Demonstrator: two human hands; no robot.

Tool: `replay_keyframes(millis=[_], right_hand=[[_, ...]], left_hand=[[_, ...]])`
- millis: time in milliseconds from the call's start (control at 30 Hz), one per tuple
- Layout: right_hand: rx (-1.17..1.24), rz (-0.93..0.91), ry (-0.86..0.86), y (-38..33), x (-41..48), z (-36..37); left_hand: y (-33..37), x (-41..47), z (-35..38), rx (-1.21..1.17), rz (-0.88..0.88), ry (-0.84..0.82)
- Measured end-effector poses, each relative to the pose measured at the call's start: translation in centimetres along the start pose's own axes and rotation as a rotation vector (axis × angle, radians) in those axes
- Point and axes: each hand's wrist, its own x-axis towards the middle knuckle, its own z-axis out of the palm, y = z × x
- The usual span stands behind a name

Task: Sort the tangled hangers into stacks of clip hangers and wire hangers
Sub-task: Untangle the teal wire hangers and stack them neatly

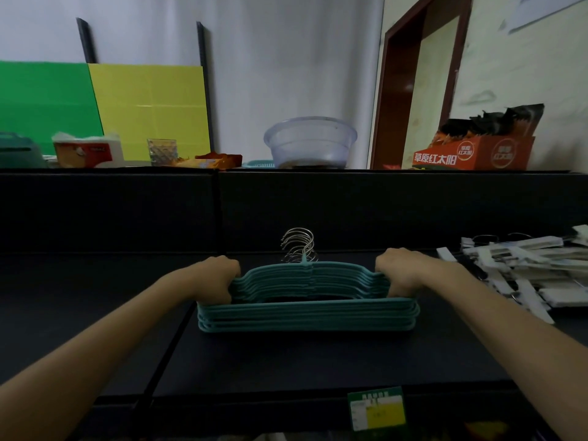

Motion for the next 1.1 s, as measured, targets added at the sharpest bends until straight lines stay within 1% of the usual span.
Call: replay_keyframes(millis=[233,367,467,667,767,933,1000,1100], right_hand=[[0.030,-0.006,-0.010,0.1,-0.1,-0.3],[0.129,0.006,-0.045,0.6,-0.5,-0.3],[0.211,0.007,-0.025,1.2,-0.8,-0.5],[0.147,-0.024,0.012,1.2,-0.7,-0.6],[0.140,-0.011,0.036,1.4,-0.7,-0.3],[0.237,-0.021,0.009,2.2,-1.7,-0.6],[0.252,-0.033,0.025,2.5,-2.0,-0.8],[0.188,-0.027,0.059,2.3,-2.0,-0.7]], left_hand=[[0.4,-0.1,-0.8,0.020,-0.035,-0.065],[-0.1,0.0,-0.9,0.031,-0.063,-0.114],[-0.5,0.1,-1.1,0.047,-0.066,-0.125],[-0.5,0.4,-1.5,0.110,-0.048,-0.115],[-0.6,0.2,-1.6,0.059,-0.056,-0.126],[-1.2,-1.4,-2.3,-0.141,-0.086,-0.229],[-1.7,-1.9,-2.5,-0.179,-0.063,-0.230],[-2.0,-2.0,-2.2,-0.186,-0.038,-0.203]])
